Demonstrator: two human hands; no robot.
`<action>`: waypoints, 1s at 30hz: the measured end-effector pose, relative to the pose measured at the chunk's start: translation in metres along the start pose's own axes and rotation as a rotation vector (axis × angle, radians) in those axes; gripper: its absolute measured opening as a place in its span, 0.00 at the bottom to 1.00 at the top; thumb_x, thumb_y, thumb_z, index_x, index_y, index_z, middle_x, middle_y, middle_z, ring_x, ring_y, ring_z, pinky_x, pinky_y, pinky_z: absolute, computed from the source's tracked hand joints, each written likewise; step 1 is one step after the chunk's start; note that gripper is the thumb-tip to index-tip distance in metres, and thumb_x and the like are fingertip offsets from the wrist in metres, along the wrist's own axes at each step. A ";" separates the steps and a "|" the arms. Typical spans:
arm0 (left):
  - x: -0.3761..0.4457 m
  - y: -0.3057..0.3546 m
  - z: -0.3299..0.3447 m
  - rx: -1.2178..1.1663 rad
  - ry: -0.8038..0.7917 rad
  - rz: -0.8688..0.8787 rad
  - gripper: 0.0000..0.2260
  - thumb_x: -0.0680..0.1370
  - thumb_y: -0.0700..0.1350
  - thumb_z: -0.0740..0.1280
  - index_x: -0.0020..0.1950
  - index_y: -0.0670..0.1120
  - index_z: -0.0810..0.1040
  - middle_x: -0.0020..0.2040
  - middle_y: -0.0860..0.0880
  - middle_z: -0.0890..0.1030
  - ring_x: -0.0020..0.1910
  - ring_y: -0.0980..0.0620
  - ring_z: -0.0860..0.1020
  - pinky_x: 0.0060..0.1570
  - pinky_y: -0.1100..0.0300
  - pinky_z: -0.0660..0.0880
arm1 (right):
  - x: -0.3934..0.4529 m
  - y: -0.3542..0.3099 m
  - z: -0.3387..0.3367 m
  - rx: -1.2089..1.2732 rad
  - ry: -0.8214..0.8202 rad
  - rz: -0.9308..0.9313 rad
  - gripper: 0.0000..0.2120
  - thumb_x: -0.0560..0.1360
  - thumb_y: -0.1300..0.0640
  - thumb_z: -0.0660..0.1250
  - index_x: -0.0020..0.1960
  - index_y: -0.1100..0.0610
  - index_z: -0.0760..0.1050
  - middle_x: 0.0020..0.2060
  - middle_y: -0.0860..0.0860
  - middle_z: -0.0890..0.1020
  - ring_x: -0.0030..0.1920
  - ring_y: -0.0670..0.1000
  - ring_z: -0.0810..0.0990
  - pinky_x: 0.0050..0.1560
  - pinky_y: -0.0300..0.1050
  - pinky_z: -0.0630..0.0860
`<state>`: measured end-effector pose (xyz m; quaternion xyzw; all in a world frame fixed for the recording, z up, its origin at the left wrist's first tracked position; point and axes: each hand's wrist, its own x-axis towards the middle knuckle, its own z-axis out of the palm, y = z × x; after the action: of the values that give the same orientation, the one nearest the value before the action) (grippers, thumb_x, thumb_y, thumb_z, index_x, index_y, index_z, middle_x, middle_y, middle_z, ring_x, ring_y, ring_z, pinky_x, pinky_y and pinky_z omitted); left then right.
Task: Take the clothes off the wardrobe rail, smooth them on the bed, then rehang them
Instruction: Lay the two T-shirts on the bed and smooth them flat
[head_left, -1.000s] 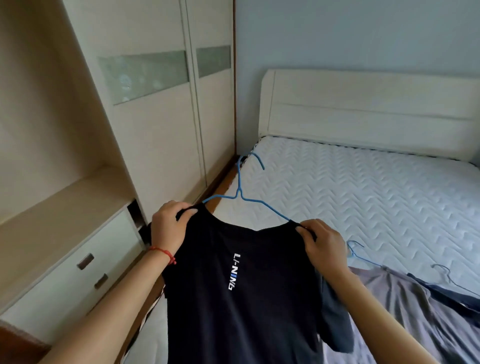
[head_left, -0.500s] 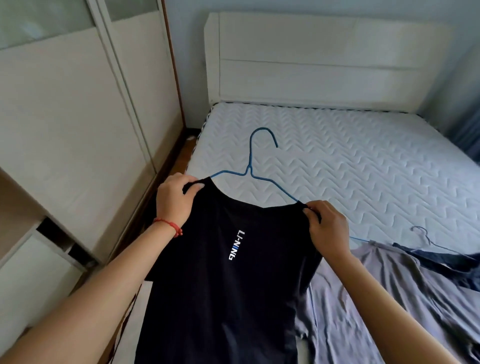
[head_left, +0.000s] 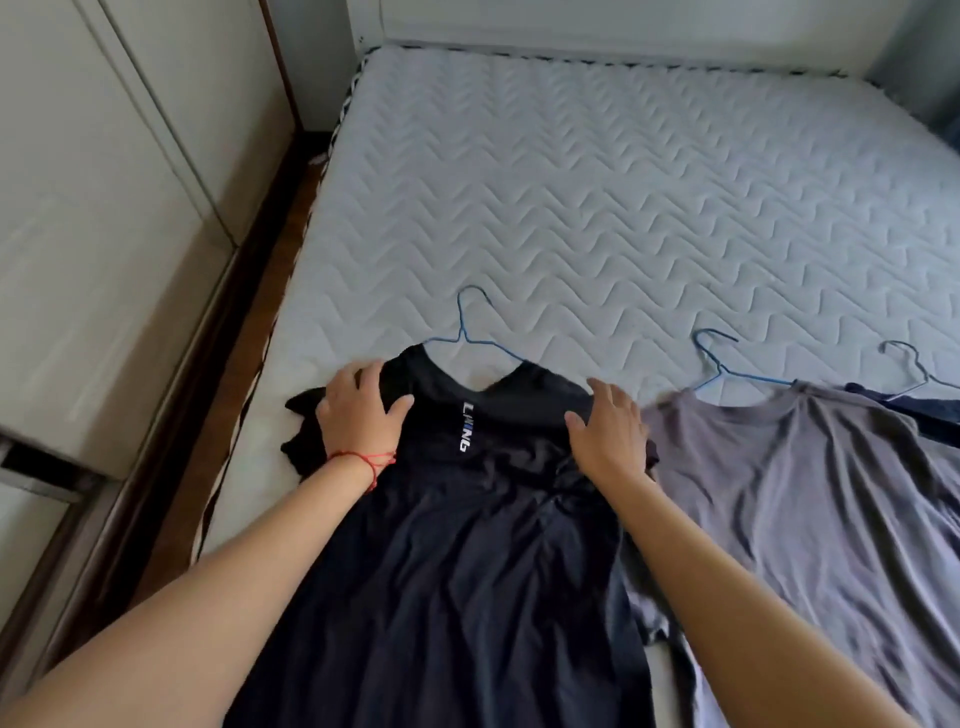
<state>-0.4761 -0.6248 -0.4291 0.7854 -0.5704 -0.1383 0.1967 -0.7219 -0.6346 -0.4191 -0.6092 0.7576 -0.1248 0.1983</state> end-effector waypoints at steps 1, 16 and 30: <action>-0.020 -0.011 0.017 0.025 -0.053 0.027 0.23 0.74 0.50 0.67 0.67 0.44 0.70 0.68 0.39 0.70 0.68 0.40 0.67 0.61 0.43 0.67 | -0.014 0.013 0.014 -0.010 -0.021 -0.007 0.24 0.77 0.53 0.61 0.71 0.56 0.62 0.70 0.55 0.66 0.71 0.56 0.61 0.70 0.52 0.59; -0.195 -0.055 0.141 0.327 -0.349 0.008 0.30 0.78 0.62 0.38 0.72 0.50 0.62 0.72 0.44 0.67 0.72 0.44 0.61 0.65 0.36 0.61 | -0.108 0.137 0.116 -0.103 0.072 -0.163 0.20 0.74 0.49 0.53 0.58 0.55 0.76 0.60 0.53 0.78 0.62 0.52 0.72 0.63 0.48 0.67; -0.194 -0.054 0.148 0.373 -0.351 -0.029 0.29 0.77 0.62 0.37 0.73 0.51 0.57 0.74 0.46 0.63 0.73 0.45 0.57 0.68 0.36 0.58 | 0.045 0.142 0.064 0.589 0.005 0.340 0.23 0.70 0.58 0.70 0.64 0.56 0.70 0.45 0.51 0.77 0.47 0.51 0.76 0.51 0.44 0.70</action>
<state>-0.5567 -0.4485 -0.5869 0.7801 -0.6003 -0.1674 -0.0556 -0.8253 -0.6425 -0.5443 -0.3905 0.7801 -0.3049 0.3820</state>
